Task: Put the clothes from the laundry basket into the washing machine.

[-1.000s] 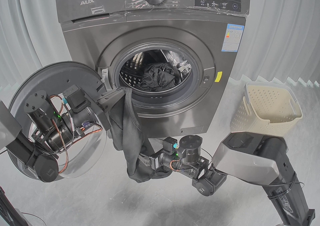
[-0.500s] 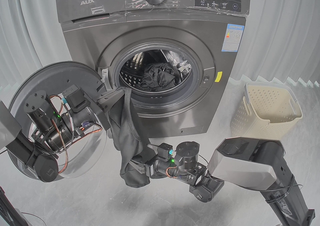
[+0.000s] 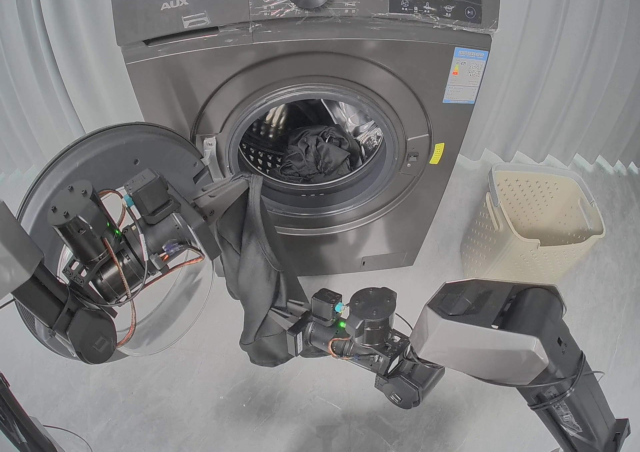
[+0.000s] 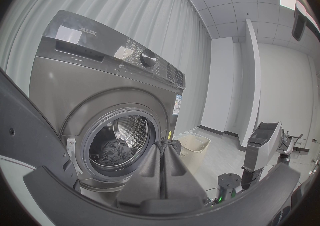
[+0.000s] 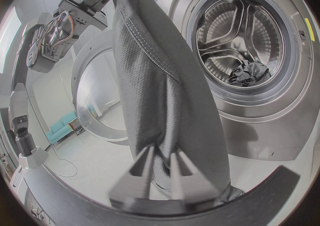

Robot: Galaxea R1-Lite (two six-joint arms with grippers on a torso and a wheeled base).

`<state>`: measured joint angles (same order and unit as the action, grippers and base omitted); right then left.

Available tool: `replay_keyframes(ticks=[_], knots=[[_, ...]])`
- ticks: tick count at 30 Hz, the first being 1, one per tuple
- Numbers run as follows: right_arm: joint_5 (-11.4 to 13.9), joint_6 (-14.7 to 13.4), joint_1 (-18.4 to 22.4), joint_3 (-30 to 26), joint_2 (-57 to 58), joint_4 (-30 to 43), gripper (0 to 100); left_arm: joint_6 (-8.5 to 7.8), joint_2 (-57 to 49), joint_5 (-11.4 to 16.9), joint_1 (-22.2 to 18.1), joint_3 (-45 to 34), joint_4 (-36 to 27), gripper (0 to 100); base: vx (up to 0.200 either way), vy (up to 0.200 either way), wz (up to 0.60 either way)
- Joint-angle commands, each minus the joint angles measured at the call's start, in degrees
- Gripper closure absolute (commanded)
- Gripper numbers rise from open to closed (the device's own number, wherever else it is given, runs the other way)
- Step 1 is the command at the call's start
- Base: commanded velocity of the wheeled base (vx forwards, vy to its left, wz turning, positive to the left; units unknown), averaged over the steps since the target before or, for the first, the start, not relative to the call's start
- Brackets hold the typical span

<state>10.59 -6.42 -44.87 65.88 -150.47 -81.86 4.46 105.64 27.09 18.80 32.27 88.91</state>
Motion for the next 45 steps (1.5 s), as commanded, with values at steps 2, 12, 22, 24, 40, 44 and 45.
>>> replay_keyframes(ticks=[2, 12, 22, 24, 40, 44, 45], knots=[[0.0, 0.0, 0.2, -0.8, 0.7, -0.1, 100, 0.02, 0.2, 0.0, -0.1, 0.0, 0.0, 100, 0.000, 0.000, 0.00], [-0.5, 1.5, 4.4, -13.3, 13.4, 1.0, 100, 0.11, 0.4, 0.0, -1.0, -0.1, 0.0, 100, 0.000, 0.000, 0.00], [-3.8, 4.3, 13.2, -22.3, 27.3, 1.6, 100, 0.11, -0.2, 0.0, -1.0, -0.7, 0.0, 100, 0.000, 0.000, 0.00], [-4.4, 4.5, 14.8, -22.5, 29.7, 1.9, 100, 0.11, -0.4, 0.0, -1.0, -0.8, 0.0, 100, 0.000, 0.000, 0.00], [-12.4, 4.2, 15.1, -26.9, 50.1, 2.7, 100, -0.51, -8.9, -0.2, -0.7, -6.7, 0.0, 100, 0.000, 0.000, 0.00], [-13.5, 3.4, 13.6, -27.0, 51.7, 2.8, 100, -0.95, -9.8, -1.0, -0.3, -7.7, 0.0, 100, 0.000, 0.000, 0.00], [-13.5, 3.4, 13.0, -26.9, 51.9, 2.8, 100, -1.21, -9.8, -1.2, -0.3, -7.7, 0.0, 100, 0.000, 0.000, 0.00]])
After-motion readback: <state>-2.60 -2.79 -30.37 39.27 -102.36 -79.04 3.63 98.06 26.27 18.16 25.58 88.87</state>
